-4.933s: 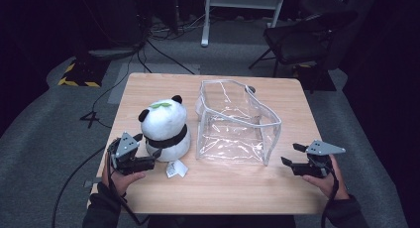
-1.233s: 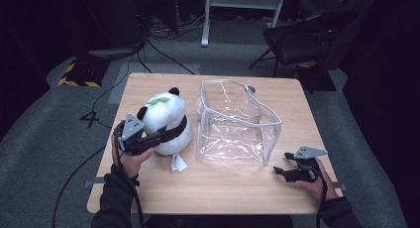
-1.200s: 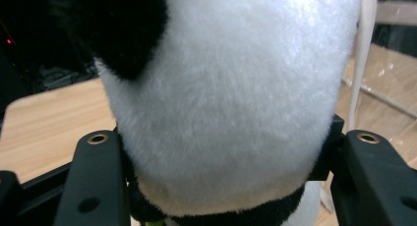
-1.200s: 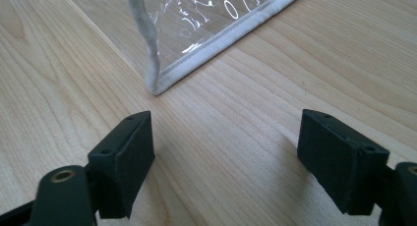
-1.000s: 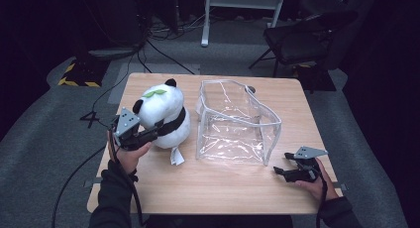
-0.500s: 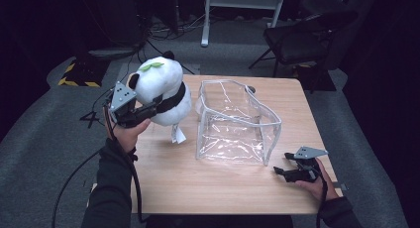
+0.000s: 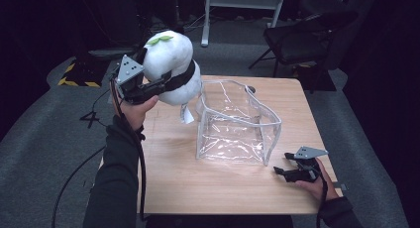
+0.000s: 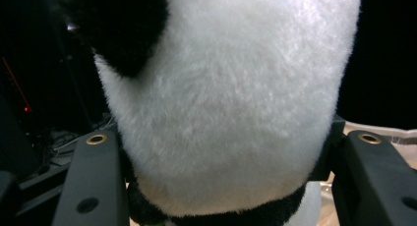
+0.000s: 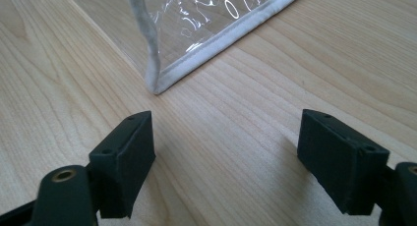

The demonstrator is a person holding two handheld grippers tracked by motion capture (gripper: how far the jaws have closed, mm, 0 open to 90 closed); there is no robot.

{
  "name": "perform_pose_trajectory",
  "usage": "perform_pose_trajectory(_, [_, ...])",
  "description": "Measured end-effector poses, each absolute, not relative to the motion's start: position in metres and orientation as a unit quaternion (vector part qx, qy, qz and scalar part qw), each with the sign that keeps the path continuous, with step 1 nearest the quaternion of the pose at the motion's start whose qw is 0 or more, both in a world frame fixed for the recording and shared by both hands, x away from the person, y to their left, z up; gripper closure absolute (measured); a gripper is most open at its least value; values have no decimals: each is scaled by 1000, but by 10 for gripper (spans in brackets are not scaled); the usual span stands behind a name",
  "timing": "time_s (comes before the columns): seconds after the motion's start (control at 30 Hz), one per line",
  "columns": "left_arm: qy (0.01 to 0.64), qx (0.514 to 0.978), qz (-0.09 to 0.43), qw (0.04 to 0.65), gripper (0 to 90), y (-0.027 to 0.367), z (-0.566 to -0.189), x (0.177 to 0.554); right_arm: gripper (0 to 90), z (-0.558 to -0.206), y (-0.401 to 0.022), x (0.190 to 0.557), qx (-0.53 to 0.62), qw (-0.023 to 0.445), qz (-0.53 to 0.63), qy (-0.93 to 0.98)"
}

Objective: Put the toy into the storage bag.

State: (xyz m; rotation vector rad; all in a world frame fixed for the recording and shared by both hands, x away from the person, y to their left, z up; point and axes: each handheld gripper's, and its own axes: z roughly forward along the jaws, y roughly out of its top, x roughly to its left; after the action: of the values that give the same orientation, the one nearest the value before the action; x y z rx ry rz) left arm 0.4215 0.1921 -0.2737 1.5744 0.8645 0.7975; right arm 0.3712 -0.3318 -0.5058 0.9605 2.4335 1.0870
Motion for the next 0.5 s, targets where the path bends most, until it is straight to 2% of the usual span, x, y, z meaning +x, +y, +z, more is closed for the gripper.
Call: perform_pose_trajectory(0.5, [329, 674, 335, 571, 383, 154, -236, 433, 219, -506, -332, 371, 334, 153, 379, 849])
